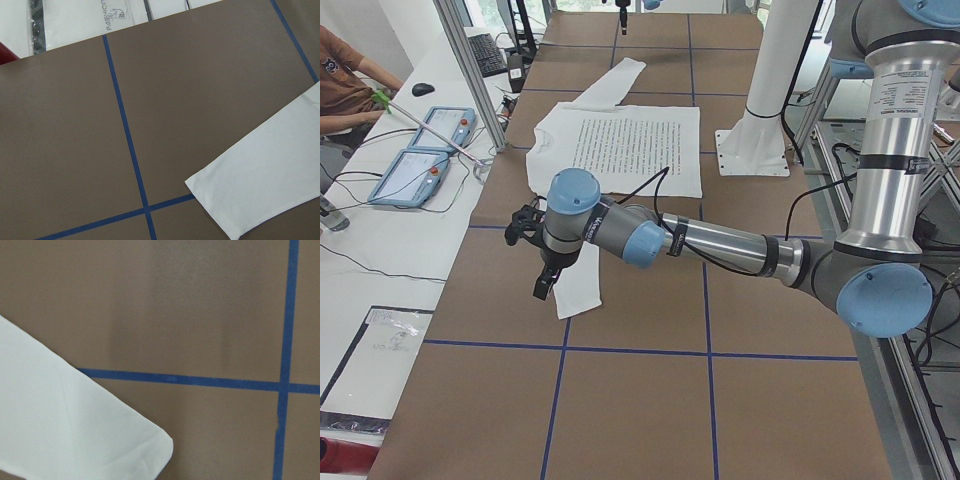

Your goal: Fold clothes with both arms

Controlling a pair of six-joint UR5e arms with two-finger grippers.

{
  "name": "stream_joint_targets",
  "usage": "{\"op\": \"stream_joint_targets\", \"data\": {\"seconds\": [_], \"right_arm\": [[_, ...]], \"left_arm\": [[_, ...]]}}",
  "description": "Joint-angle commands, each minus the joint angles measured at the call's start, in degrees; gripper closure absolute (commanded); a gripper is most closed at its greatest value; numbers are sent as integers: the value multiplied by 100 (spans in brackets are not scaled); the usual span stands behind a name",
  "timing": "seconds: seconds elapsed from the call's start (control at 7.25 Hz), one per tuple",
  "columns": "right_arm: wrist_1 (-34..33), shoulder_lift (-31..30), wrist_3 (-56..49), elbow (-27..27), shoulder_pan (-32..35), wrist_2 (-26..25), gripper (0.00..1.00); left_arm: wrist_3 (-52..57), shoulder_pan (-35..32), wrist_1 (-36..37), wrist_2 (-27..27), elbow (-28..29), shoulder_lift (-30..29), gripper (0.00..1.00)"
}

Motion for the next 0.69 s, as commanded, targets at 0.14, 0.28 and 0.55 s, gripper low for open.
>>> {"op": "stream_joint_targets", "data": {"seconds": [0.14, 0.28, 0.55], "right_arm": [[1150, 181, 1282, -629, -475, -60, 2], [1176, 181, 1274, -786, -580, -68, 4], [1177, 155, 1274, -936, -651, -68, 7]], "left_arm": [[-324, 4, -6, -10, -50, -7, 0], [-333, 4, -6, -10, -59, -7, 0], [-385, 4, 29, 25, -59, -42, 0]]}}
